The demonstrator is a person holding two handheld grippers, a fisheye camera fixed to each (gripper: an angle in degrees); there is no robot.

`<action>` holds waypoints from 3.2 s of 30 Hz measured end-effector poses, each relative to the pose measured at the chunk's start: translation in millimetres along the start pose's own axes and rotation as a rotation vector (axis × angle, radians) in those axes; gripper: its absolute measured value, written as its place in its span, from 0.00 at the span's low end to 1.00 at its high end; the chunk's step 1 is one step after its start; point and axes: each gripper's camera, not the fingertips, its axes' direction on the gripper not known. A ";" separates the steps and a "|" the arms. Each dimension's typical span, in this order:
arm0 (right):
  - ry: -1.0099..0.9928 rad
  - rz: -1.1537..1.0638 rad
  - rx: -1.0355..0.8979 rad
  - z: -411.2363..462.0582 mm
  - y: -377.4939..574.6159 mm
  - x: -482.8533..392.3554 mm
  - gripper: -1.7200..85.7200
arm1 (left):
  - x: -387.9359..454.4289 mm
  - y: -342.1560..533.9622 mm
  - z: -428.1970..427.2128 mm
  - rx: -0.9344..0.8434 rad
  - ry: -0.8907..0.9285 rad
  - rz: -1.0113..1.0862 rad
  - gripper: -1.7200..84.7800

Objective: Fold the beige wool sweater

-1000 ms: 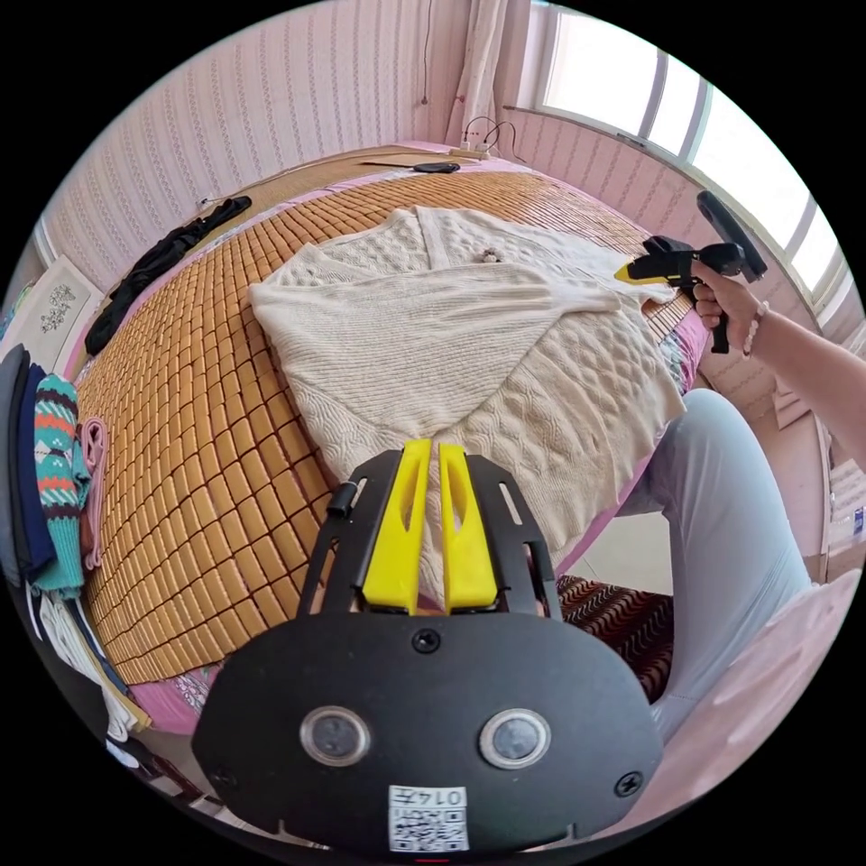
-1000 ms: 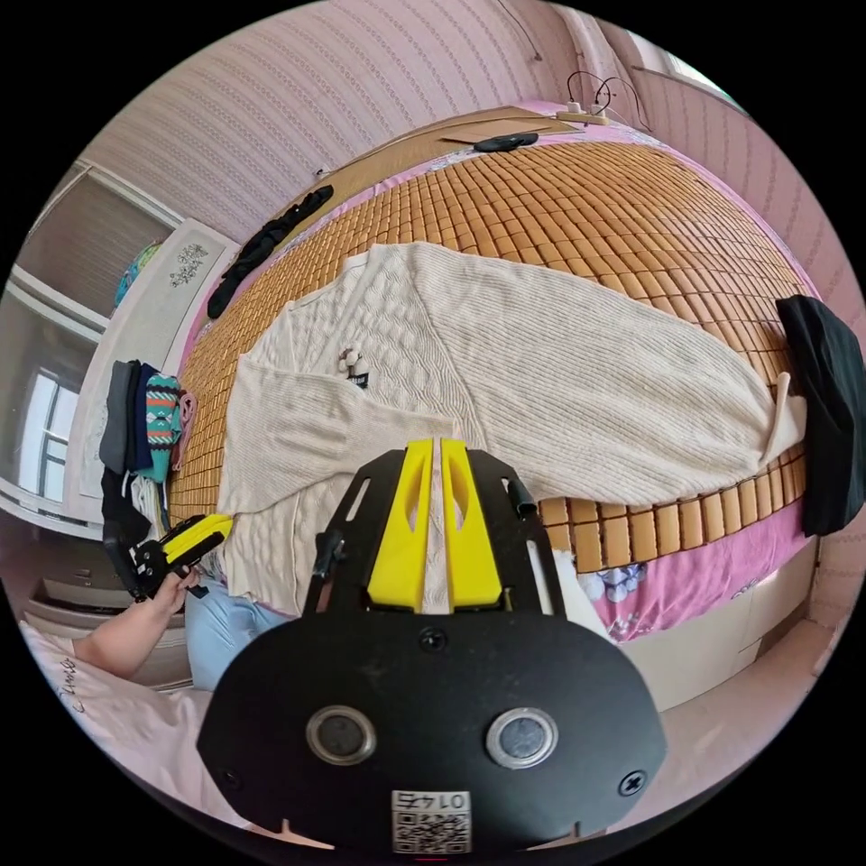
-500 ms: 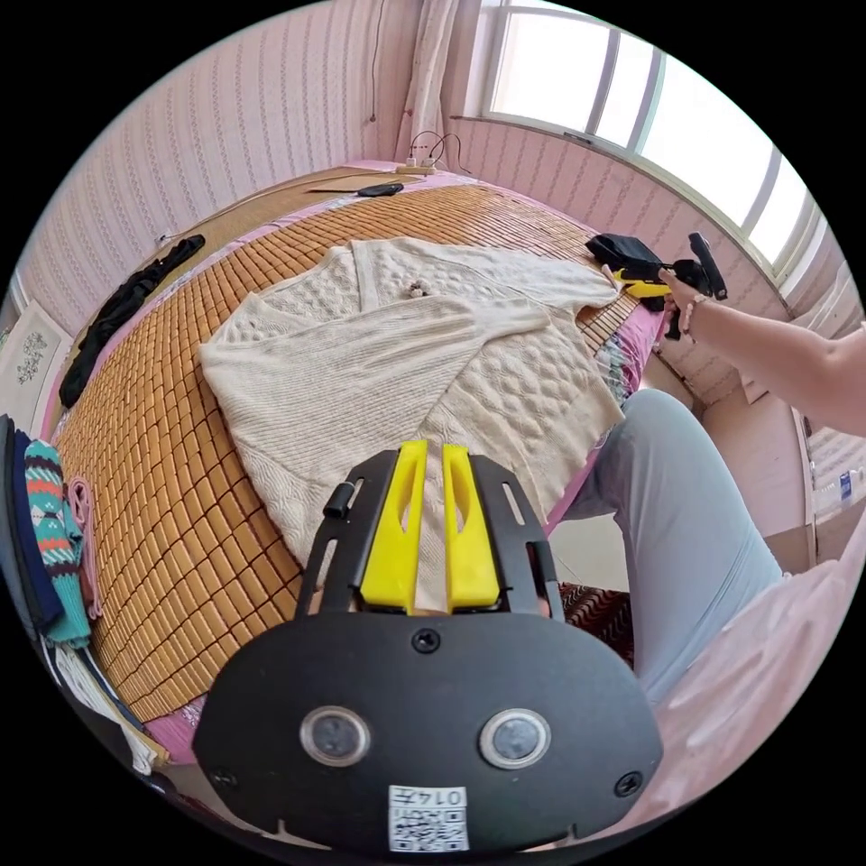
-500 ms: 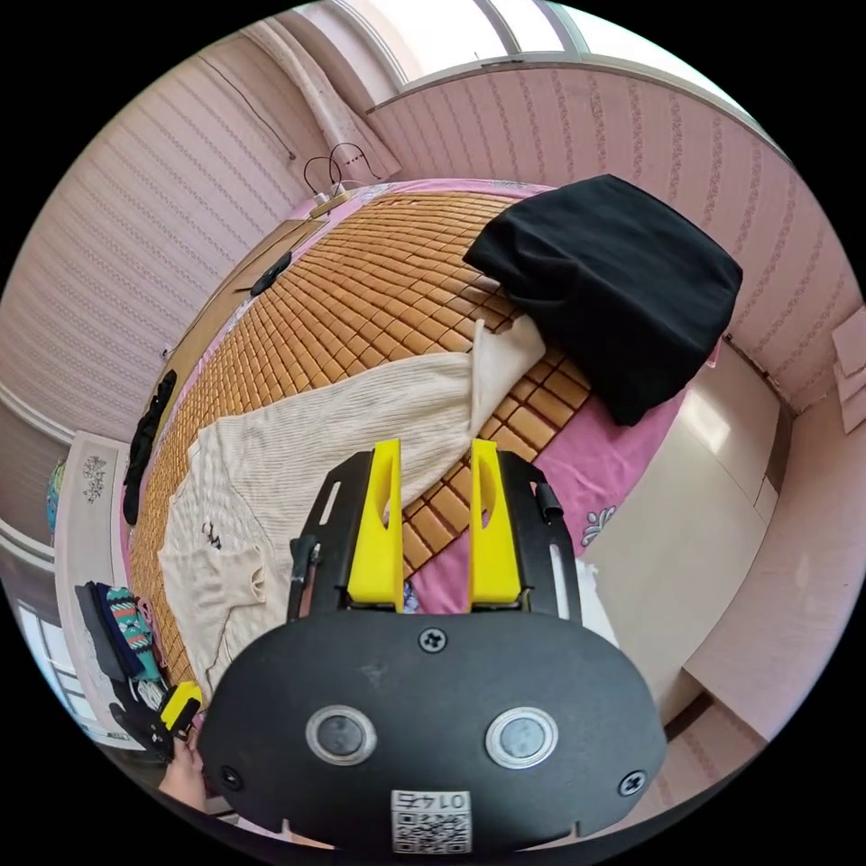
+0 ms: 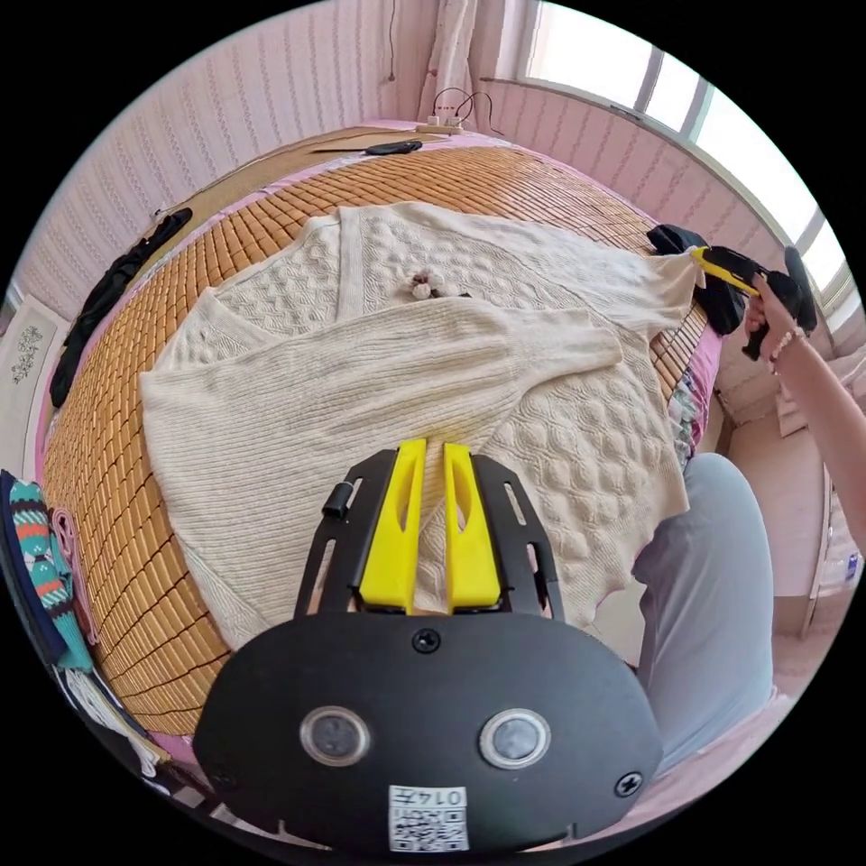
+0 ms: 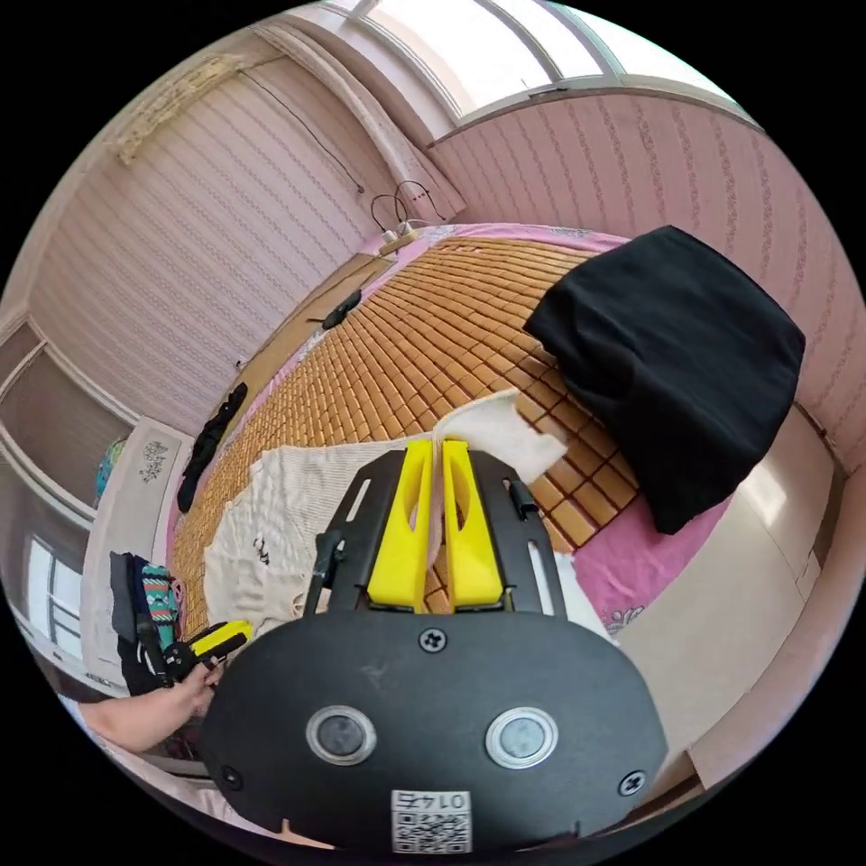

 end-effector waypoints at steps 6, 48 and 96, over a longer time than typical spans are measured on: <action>-0.436 -0.444 0.033 -27.1 18.6 -179.0 0.05 | -64.1 24.8 -65.8 0.298 0.182 -0.217 0.03; -0.062 -0.907 -0.653 70.5 128.1 -347.3 0.12 | -219.9 94.7 -55.0 0.078 -0.022 -0.365 0.06; -0.149 -0.369 -0.655 -40.3 63.3 -146.0 0.02 | -202.7 242.8 -96.5 -0.026 0.104 -0.390 0.05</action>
